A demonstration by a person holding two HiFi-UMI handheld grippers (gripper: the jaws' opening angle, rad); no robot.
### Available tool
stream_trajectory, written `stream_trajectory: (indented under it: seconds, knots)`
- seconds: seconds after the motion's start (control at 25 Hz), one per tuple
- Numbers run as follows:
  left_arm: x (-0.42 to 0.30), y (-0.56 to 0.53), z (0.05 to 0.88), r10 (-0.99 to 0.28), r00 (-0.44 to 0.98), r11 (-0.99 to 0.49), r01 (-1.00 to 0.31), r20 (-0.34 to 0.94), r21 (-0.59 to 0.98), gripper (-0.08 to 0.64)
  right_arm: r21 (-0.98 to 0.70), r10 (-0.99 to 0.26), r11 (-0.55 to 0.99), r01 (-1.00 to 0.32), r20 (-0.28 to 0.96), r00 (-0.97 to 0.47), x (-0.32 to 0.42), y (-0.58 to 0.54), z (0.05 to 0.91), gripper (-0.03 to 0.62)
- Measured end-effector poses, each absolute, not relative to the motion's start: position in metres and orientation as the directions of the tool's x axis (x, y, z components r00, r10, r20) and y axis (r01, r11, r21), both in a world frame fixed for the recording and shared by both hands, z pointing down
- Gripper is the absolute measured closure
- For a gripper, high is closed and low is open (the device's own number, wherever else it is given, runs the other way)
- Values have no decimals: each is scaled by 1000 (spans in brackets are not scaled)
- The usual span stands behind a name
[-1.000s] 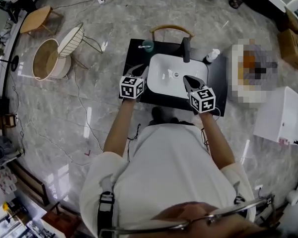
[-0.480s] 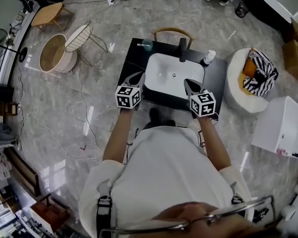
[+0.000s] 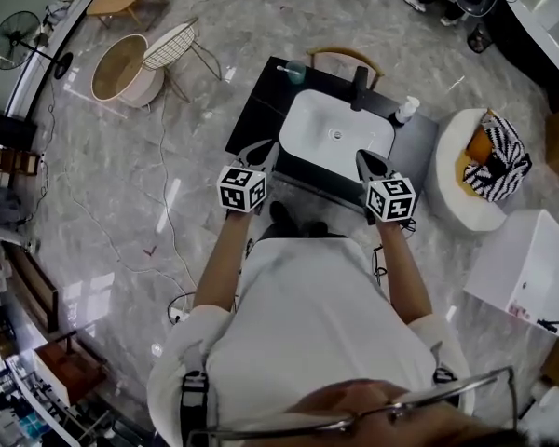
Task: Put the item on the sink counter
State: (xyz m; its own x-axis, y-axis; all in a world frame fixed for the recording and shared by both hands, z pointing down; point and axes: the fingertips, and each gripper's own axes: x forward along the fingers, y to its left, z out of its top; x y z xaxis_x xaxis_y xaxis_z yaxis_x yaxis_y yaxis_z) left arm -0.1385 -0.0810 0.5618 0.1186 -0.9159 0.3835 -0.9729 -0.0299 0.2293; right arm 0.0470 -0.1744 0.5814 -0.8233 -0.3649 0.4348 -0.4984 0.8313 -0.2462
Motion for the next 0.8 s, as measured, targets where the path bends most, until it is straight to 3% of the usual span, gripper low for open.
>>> stream_trajectory:
  seconds: [0.44,0.8]
  knots:
    - [-170,-61,537,-944,109,-26,-965,311,259,555,-177,-332,888,-425,393,-857,10,-158,557,586]
    - [-196,-48,539,-935,149,-59,-960,322,275,555,-148,-350,890,-431,385,-854,-18,-151,546,586]
